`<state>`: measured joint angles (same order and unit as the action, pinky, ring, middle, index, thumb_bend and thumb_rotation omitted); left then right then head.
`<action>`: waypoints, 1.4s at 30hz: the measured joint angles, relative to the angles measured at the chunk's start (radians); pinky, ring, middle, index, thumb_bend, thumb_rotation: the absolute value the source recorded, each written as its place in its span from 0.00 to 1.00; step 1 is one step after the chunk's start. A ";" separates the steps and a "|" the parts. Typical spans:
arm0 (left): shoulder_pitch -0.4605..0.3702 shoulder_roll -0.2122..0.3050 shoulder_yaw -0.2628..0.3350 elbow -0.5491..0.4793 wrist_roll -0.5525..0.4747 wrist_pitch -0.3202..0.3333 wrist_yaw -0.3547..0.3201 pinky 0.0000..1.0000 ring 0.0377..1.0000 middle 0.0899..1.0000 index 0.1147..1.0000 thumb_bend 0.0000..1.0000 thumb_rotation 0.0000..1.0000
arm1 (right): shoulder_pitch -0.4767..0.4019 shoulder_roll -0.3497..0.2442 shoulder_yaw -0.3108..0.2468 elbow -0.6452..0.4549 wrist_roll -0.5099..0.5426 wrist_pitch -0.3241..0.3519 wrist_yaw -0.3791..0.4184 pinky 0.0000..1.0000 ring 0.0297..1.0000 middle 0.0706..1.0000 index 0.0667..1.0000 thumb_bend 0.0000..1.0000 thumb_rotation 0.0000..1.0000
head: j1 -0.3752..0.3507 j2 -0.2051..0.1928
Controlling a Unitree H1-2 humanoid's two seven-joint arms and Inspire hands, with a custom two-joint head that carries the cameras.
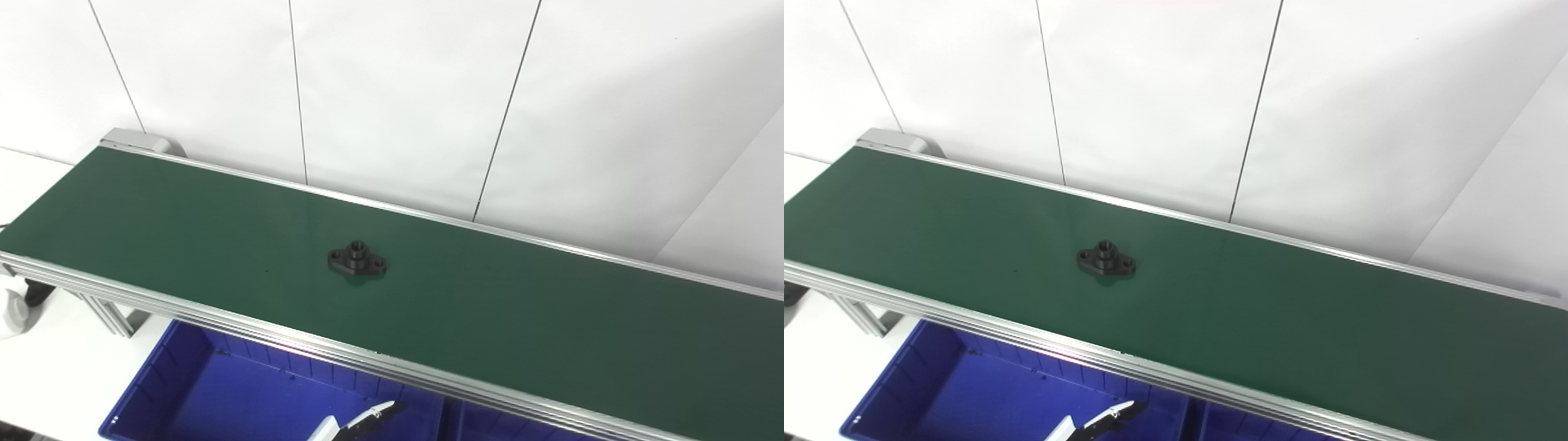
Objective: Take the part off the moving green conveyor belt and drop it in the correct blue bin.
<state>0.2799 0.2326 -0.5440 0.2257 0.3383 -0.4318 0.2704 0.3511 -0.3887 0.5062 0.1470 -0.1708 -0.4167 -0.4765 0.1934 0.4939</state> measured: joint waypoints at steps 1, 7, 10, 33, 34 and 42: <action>-0.001 0.001 -0.003 0.000 0.000 0.000 0.000 0.81 0.86 0.88 0.87 0.87 0.21 | 0.012 0.000 -0.006 -0.040 -0.003 -0.001 -0.015 0.67 0.74 0.76 0.80 0.91 0.28 | -0.005 0.002; -0.011 0.001 0.002 0.000 -0.003 0.000 0.000 0.82 0.86 0.89 0.87 0.88 0.21 | 0.036 -0.013 -0.058 -0.213 -0.024 -0.009 -0.033 0.75 0.77 0.78 0.81 0.91 0.29 | -0.028 0.015; -0.018 0.001 0.002 0.000 -0.003 0.000 0.000 0.82 0.86 0.89 0.87 0.89 0.24 | 0.027 -0.022 -0.096 -0.276 -0.026 -0.009 -0.018 0.76 0.78 0.79 0.82 0.90 0.32 | -0.032 0.021; -0.037 0.025 0.012 -0.013 -0.048 0.000 -0.015 0.82 0.90 0.93 0.91 0.85 0.24 | -0.265 0.192 -0.338 -0.447 -0.120 0.260 0.362 0.68 0.72 0.76 0.79 0.86 0.37 | -0.221 0.109; -0.037 0.029 0.011 -0.013 -0.050 0.000 -0.015 0.82 0.90 0.94 0.92 0.85 0.25 | -0.276 0.203 -0.339 -0.448 -0.130 0.285 0.376 0.68 0.71 0.76 0.79 0.85 0.36 | -0.221 0.109; -0.042 0.042 0.012 -0.032 -0.053 0.000 -0.022 0.84 0.92 0.95 0.93 0.82 0.29 | -0.373 0.257 -0.343 -0.448 -0.204 0.422 0.440 0.67 0.72 0.76 0.78 0.85 0.27 | -0.291 0.135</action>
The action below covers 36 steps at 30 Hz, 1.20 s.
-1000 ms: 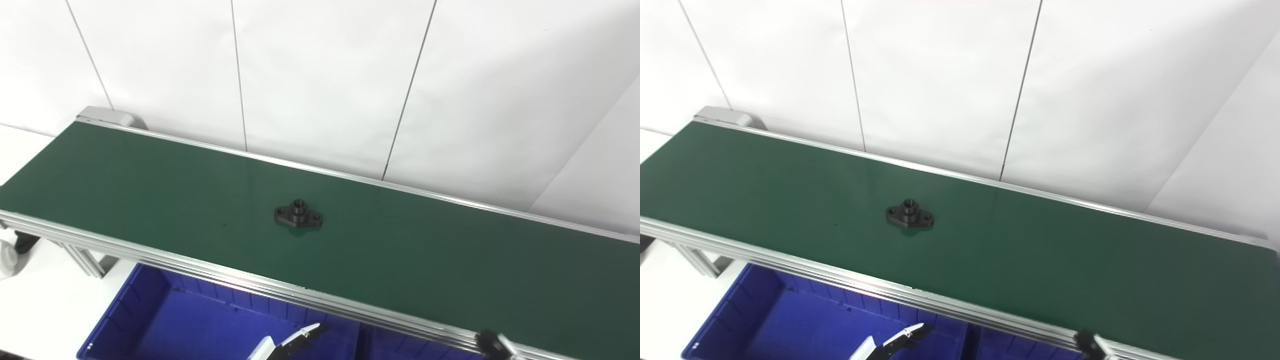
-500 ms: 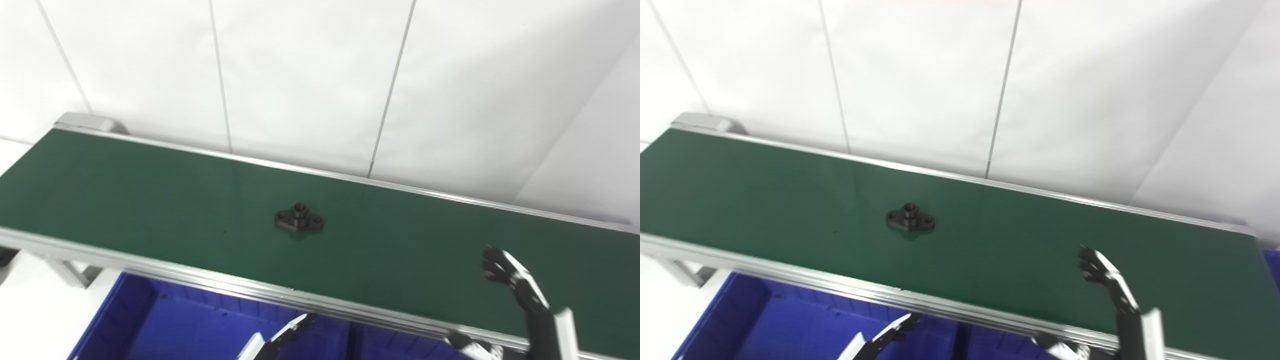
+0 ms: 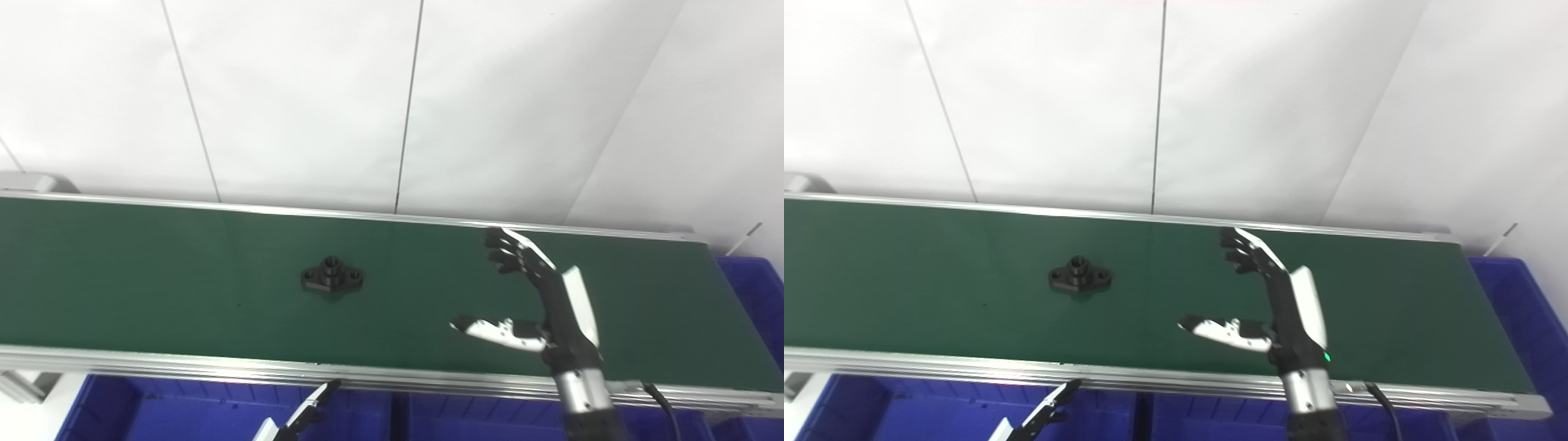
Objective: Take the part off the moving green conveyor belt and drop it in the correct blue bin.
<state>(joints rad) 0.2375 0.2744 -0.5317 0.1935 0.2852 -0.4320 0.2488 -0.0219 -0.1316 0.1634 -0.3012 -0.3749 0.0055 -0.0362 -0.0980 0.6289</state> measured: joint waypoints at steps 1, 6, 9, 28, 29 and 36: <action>-0.001 0.002 0.001 0.000 -0.005 0.000 -0.002 0.85 0.92 0.95 0.94 0.81 0.29 | -0.013 0.003 0.000 0.000 -0.005 0.011 0.006 0.67 0.72 0.76 0.79 0.85 0.28 | 0.000 0.000; 0.000 0.015 0.007 -0.003 -0.019 0.000 -0.015 0.86 0.92 0.95 0.93 0.80 0.29 | -0.069 0.008 0.000 0.036 -0.045 0.076 0.037 0.69 0.76 0.78 0.80 0.86 0.31 | -0.020 0.015; 0.000 0.022 0.009 -0.006 -0.020 0.000 -0.025 0.86 0.93 0.95 0.93 0.80 0.29 | -0.116 0.005 0.005 0.088 -0.070 0.115 0.064 0.70 0.76 0.79 0.80 0.87 0.31 | -0.020 0.021; 0.013 0.033 0.022 -0.051 -0.062 0.000 -0.071 0.83 0.89 0.92 0.90 0.84 0.27 | -0.293 -0.005 0.098 0.312 -0.166 0.129 0.136 0.66 0.72 0.76 0.81 0.91 0.24 | -0.009 0.054; 0.015 0.035 0.021 -0.057 -0.062 0.000 -0.072 0.82 0.88 0.92 0.89 0.85 0.27 | -0.299 -0.005 0.106 0.318 -0.174 0.130 0.139 0.66 0.72 0.76 0.81 0.91 0.22 | -0.011 0.055; 0.026 0.050 0.024 -0.076 -0.063 -0.001 -0.075 0.81 0.88 0.91 0.89 0.85 0.29 | -0.317 -0.003 0.138 0.383 -0.189 0.137 0.166 0.67 0.75 0.80 0.82 0.90 0.22 | -0.008 0.064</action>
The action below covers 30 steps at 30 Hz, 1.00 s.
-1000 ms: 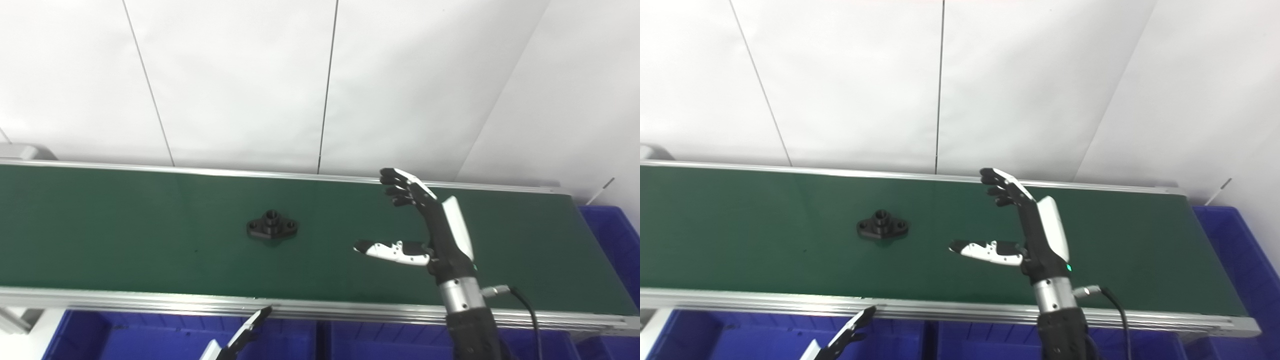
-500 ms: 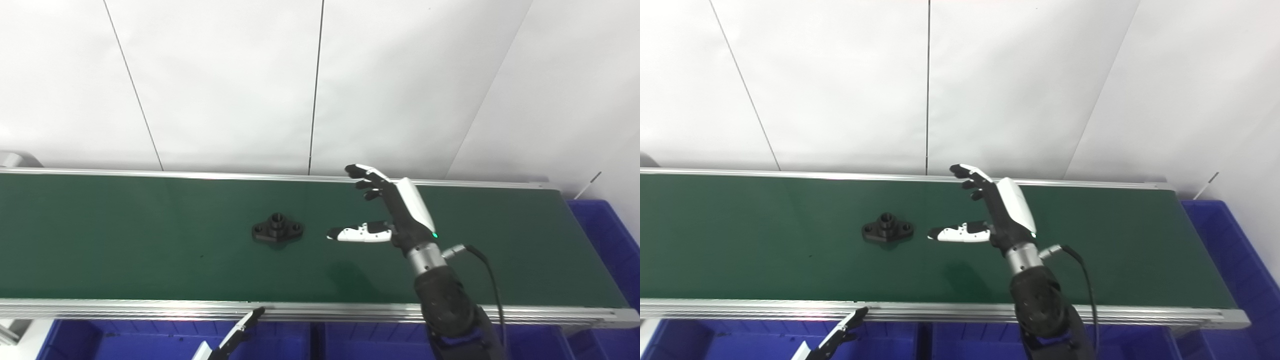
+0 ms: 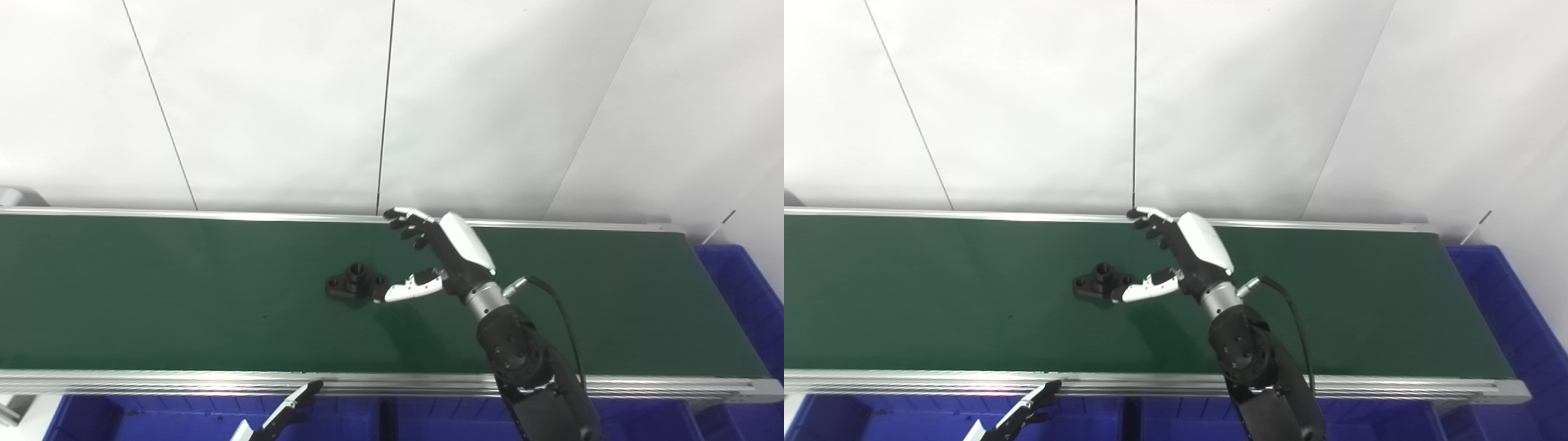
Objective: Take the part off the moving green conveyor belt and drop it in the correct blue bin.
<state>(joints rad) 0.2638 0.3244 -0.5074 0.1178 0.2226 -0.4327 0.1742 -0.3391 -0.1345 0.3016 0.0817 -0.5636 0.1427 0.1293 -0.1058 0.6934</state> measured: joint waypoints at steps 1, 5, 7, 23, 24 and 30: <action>0.002 0.003 0.000 -0.002 0.000 0.000 -0.001 0.81 0.88 0.91 0.89 0.85 0.29 | -0.004 0.000 0.008 0.006 -0.007 0.002 0.006 0.67 0.75 0.79 0.82 0.90 0.20 | -0.002 0.005; 0.004 0.009 0.000 -0.032 -0.001 0.000 -0.014 0.80 0.88 0.91 0.89 0.85 0.29 | -0.043 0.000 0.029 0.056 -0.031 0.006 0.019 0.65 0.74 0.80 0.82 0.91 0.17 | -0.003 0.011; 0.005 0.006 0.000 -0.034 0.000 0.000 -0.015 0.81 0.88 0.91 0.89 0.85 0.29 | -0.058 0.000 0.039 0.066 -0.044 0.022 0.025 0.65 0.74 0.80 0.82 0.91 0.16 | -0.002 0.014; 0.012 0.006 0.005 -0.042 0.001 0.000 -0.018 0.78 0.87 0.90 0.88 0.86 0.31 | -0.129 0.000 0.074 0.291 -0.065 0.029 0.014 0.62 0.73 0.80 0.81 0.90 0.13 | 0.012 0.032; 0.013 0.005 0.006 -0.044 0.001 0.000 -0.019 0.78 0.87 0.90 0.88 0.86 0.31 | -0.137 -0.002 0.074 0.305 -0.066 0.029 0.013 0.62 0.73 0.80 0.81 0.89 0.12 | 0.012 0.034; 0.028 0.002 0.017 -0.061 0.000 0.000 -0.033 0.79 0.87 0.91 0.89 0.85 0.30 | -0.166 -0.012 0.074 0.346 -0.065 0.029 0.006 0.63 0.73 0.77 0.80 0.84 0.06 | 0.009 0.040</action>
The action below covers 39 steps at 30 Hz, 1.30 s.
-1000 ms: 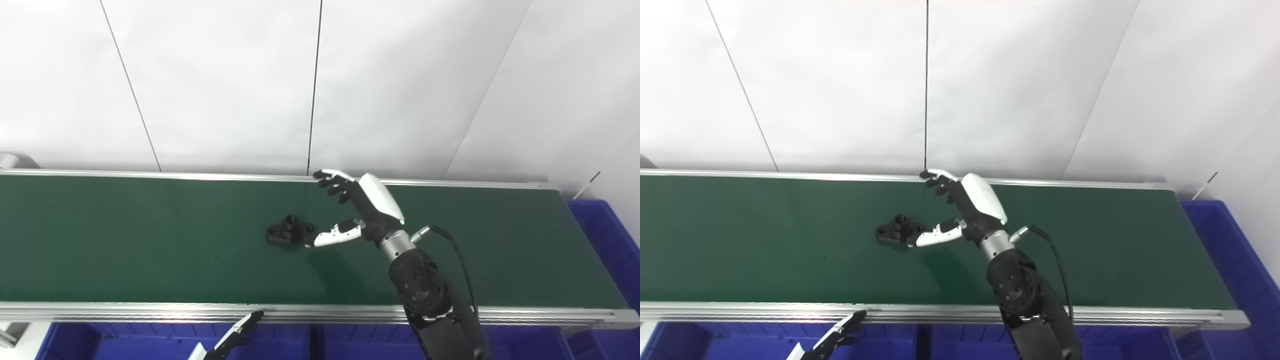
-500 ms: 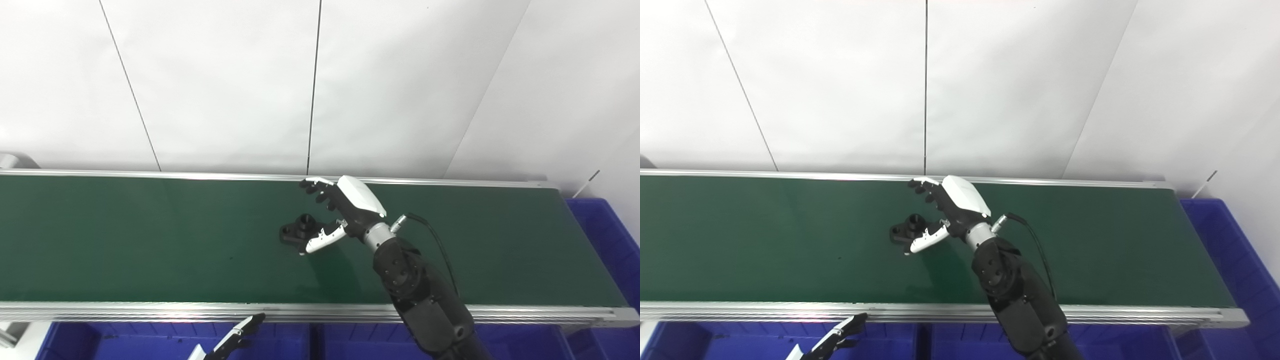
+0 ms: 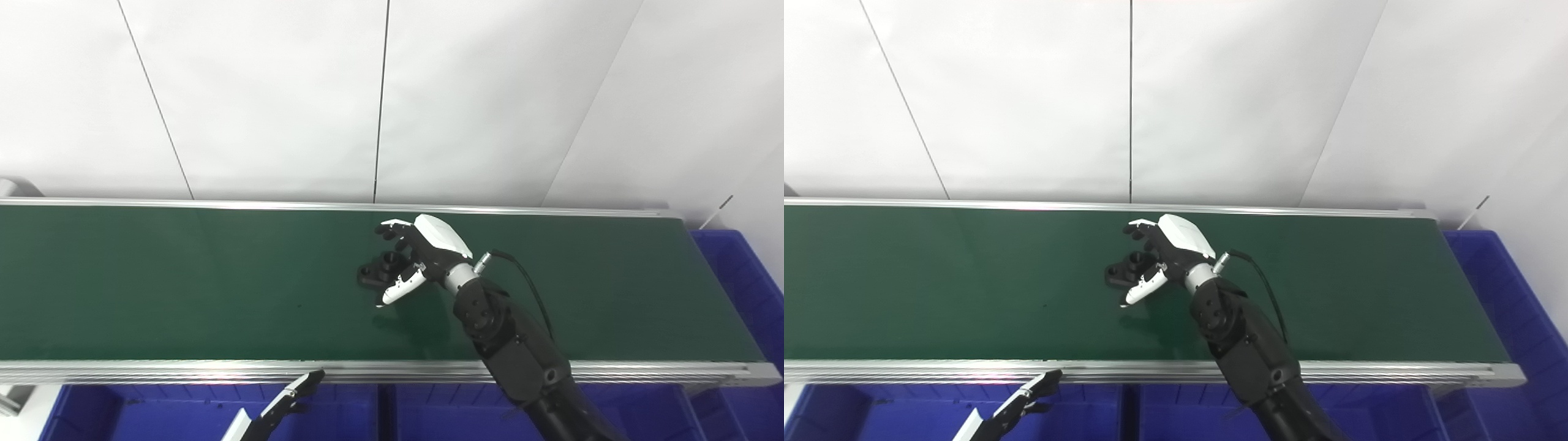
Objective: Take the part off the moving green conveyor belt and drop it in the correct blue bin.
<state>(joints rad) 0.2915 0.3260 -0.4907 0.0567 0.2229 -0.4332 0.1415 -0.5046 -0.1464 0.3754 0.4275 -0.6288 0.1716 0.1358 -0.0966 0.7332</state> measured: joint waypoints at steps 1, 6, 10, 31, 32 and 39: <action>0.002 0.000 0.002 0.000 0.000 0.000 -0.003 0.79 0.88 0.91 0.89 0.85 0.29 | -0.002 -0.003 0.000 0.006 0.000 0.000 -0.001 0.63 0.72 0.77 0.80 0.83 0.04 | 0.000 0.000; 0.007 -0.003 0.014 -0.003 -0.001 0.000 -0.019 0.79 0.88 0.91 0.89 0.85 0.29 | -0.015 -0.012 0.000 0.034 0.000 0.000 -0.019 0.52 0.60 0.68 0.74 0.72 0.00 | -0.008 0.009; 0.007 -0.009 0.019 -0.003 -0.001 0.000 -0.019 0.78 0.88 0.91 0.89 0.85 0.28 | -0.022 -0.017 0.011 0.067 -0.008 -0.010 -0.067 0.48 0.47 0.56 0.66 0.61 0.00 | -0.003 0.015; 0.009 -0.030 0.057 -0.020 0.000 0.000 -0.049 0.77 0.88 0.91 0.89 0.85 0.30 | -0.032 -0.112 0.171 0.068 -0.146 -0.062 -0.145 0.32 0.37 0.44 0.49 0.52 0.00 | -0.006 0.032; 0.009 -0.030 0.057 -0.020 0.000 0.000 -0.049 0.77 0.87 0.90 0.88 0.85 0.30 | -0.033 -0.115 0.177 0.068 -0.157 -0.064 -0.148 0.34 0.38 0.45 0.49 0.52 0.00 | -0.005 0.034; 0.009 -0.030 0.058 -0.020 -0.001 0.000 -0.053 0.77 0.87 0.90 0.88 0.85 0.30 | 0.003 -0.125 0.166 0.029 -0.164 -0.068 -0.182 0.27 0.34 0.43 0.51 0.51 0.00 | -0.008 0.037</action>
<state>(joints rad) 0.3004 0.2961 -0.4331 0.0365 0.2223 -0.4331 0.0890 -0.5016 -0.2718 0.5415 0.4562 -0.7925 0.1040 -0.0462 -0.1043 0.7700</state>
